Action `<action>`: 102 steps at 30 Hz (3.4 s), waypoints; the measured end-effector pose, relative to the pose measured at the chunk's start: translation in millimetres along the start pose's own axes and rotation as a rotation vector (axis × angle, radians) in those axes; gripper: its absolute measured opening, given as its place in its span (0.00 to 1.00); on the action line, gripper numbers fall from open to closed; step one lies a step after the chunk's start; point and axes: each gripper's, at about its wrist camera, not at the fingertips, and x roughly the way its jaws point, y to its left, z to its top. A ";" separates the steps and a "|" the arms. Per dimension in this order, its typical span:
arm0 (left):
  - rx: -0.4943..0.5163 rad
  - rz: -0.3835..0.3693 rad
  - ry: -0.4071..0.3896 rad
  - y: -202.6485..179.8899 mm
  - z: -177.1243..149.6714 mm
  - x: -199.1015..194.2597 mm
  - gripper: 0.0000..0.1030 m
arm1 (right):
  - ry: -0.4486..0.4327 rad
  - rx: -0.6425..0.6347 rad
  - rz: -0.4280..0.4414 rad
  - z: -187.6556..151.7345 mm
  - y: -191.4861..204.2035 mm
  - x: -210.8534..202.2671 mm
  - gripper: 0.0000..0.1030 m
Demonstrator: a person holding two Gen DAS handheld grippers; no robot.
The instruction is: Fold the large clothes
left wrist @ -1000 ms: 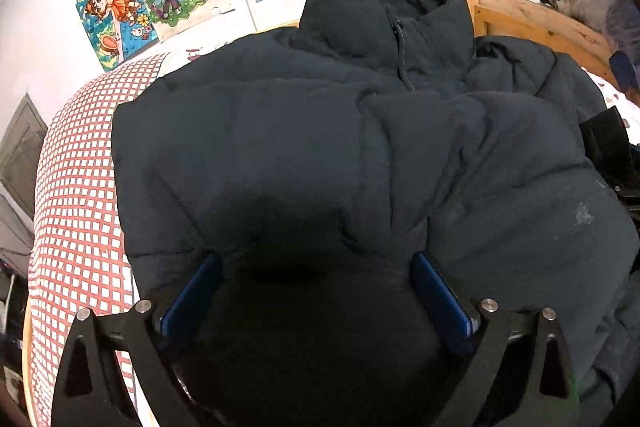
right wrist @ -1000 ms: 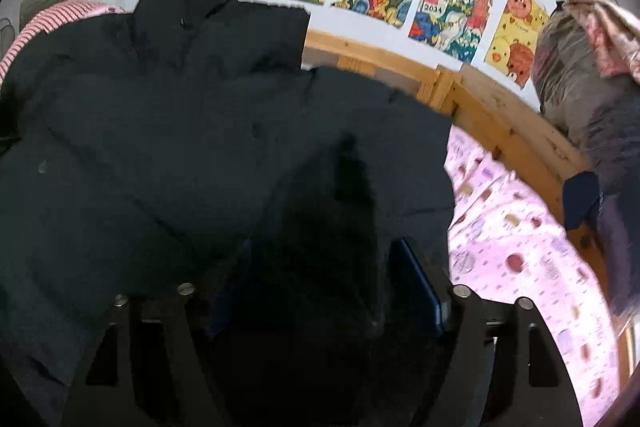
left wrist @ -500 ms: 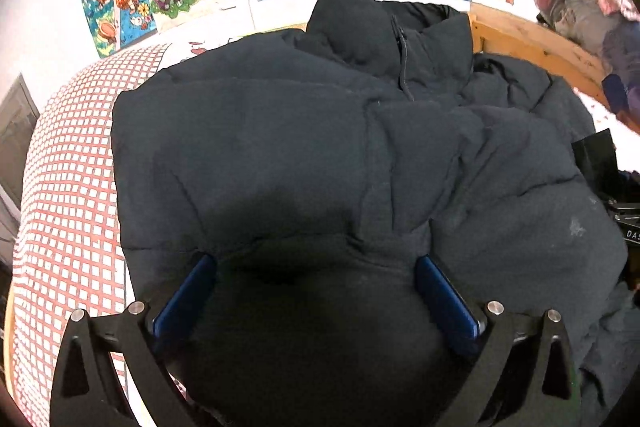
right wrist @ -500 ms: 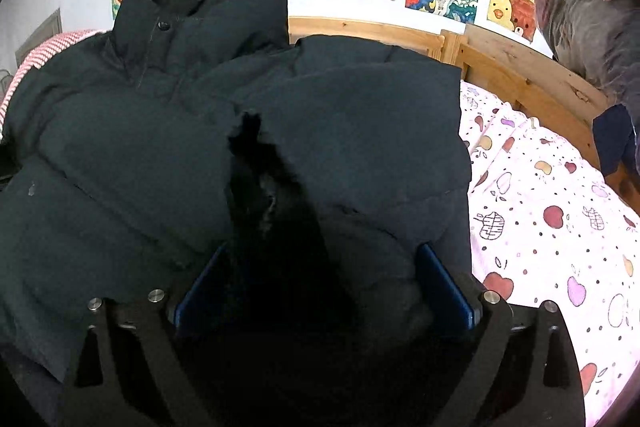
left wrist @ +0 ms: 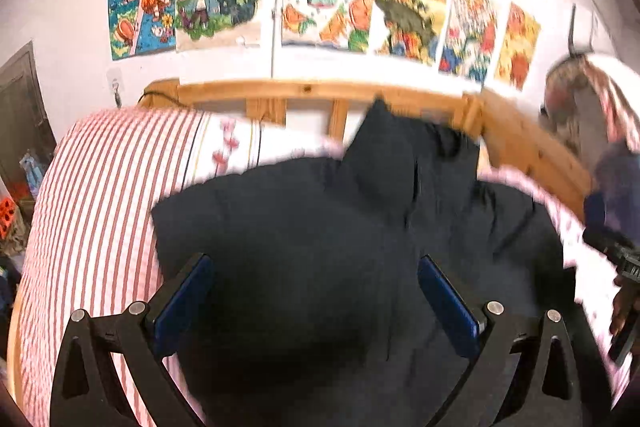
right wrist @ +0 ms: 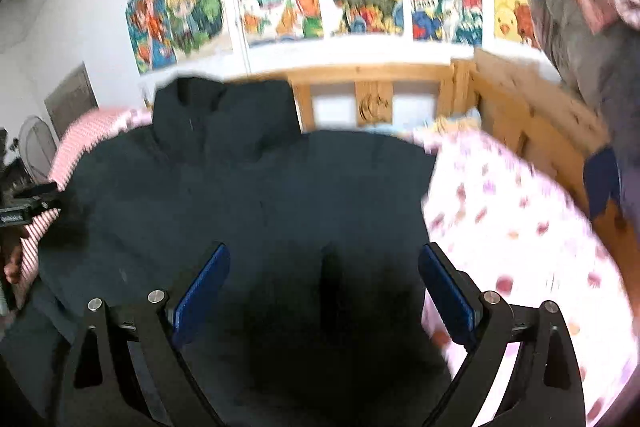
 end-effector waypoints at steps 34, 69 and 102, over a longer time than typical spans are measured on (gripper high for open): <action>0.037 -0.180 -0.025 -20.4 72.9 46.6 0.05 | -0.046 0.121 0.134 115.3 36.3 137.8 0.06; 0.428 -0.025 0.140 -69.8 -49.2 41.6 0.12 | 0.135 -0.023 0.049 -7.4 18.6 101.1 0.00; 0.201 -0.087 0.308 -87.4 -65.7 128.2 0.08 | 0.397 0.079 0.229 -11.1 49.2 204.4 0.00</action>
